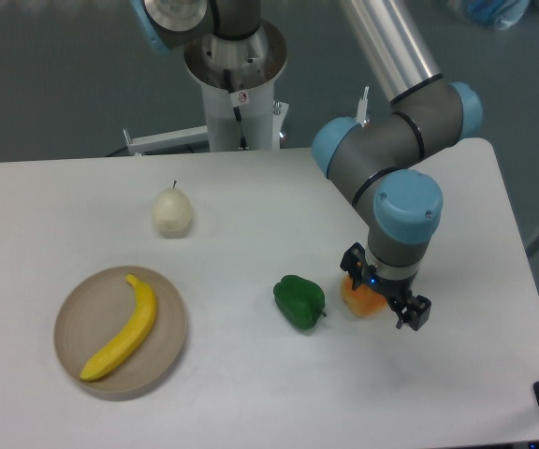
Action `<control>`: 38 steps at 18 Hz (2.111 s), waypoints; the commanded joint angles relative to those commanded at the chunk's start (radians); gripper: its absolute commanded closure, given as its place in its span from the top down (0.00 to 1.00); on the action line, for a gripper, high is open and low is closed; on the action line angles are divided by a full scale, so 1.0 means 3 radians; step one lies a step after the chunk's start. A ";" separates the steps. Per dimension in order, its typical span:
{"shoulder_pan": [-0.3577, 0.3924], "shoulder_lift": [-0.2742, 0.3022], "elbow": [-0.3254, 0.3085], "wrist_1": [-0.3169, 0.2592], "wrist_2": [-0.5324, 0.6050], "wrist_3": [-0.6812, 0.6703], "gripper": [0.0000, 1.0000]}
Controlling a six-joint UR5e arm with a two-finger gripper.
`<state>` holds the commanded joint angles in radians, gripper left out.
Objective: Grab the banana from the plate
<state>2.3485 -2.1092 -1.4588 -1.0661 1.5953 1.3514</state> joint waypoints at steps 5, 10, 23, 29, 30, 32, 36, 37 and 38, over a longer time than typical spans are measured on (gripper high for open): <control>-0.0015 0.0010 0.0000 0.0000 -0.0040 -0.0005 1.00; -0.0056 0.0071 0.0010 -0.0020 -0.0271 -0.0061 1.00; -0.0940 0.0026 -0.0005 0.0005 -0.0266 -0.2060 1.00; -0.1462 0.0031 -0.0128 0.0209 -0.0225 -0.2290 1.00; -0.1498 0.0015 -0.0128 0.0250 -0.0225 -0.2387 1.00; -0.1600 -0.0030 -0.0133 0.0291 -0.0215 -0.2454 1.00; -0.1744 -0.0118 -0.0270 0.0352 -0.0041 -0.2551 1.00; -0.1754 -0.0128 -0.0347 0.0505 -0.0036 -0.2562 1.00; -0.1804 -0.0138 -0.0398 0.0638 -0.0026 -0.2562 1.00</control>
<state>1.8072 -2.1506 -1.5783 -0.8748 1.5876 0.5829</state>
